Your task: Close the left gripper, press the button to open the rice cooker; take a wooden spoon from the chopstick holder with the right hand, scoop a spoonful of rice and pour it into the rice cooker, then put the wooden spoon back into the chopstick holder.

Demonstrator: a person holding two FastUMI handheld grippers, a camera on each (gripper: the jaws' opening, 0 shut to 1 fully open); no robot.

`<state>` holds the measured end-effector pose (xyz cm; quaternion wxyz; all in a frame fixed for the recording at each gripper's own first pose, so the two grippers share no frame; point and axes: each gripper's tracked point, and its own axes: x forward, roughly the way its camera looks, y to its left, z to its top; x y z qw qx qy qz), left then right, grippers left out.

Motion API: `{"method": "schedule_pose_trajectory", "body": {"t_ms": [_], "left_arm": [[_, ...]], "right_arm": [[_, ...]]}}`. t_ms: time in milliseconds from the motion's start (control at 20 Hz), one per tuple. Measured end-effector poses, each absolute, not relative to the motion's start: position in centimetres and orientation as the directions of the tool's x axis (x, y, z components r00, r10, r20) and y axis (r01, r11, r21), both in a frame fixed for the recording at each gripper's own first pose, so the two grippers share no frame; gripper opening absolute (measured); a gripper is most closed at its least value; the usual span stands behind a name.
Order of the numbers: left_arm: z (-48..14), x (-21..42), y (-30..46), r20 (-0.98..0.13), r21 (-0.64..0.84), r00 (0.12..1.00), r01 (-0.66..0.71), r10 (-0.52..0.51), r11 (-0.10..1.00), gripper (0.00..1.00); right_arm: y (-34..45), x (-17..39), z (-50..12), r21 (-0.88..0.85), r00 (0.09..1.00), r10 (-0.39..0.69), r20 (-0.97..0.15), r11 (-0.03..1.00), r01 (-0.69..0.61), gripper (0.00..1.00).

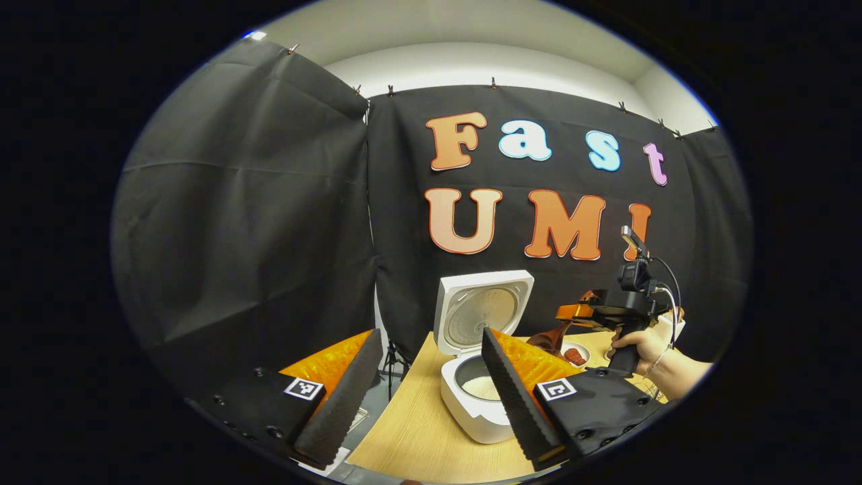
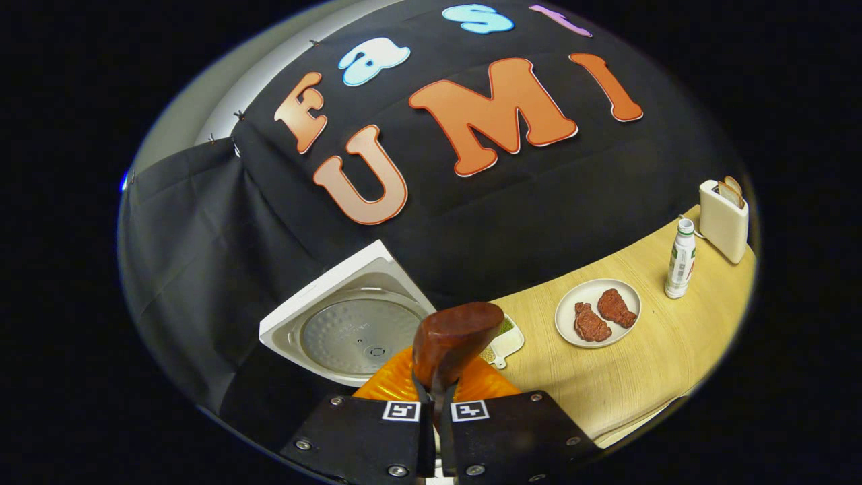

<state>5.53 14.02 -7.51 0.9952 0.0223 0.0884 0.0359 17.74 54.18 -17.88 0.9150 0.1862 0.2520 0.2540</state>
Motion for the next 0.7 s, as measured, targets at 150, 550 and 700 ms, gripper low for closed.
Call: {"method": "schedule_pose_trajectory", "body": {"t_ms": [150,550,700], "left_arm": [[-7.6,5.6,14.0,-0.175,0.05,0.982,-0.068,0.076,0.996,1.0],[-7.6,5.5,13.9,-0.178,0.058,0.981,-0.073,0.082,0.996,1.0],[-7.6,5.9,13.8,-0.18,0.054,0.981,-0.068,0.077,0.996,1.0]], "right_arm": [[54.5,17.5,-17.6,0.418,0.746,0.561,-0.359,0.811,-0.409,0.02],[55.9,16.5,-16.3,0.265,0.754,0.579,-0.31,0.814,-0.516,0.02],[56.8,15.9,-15.6,0.24,0.738,0.612,-0.284,0.791,-0.563,0.02]]}}
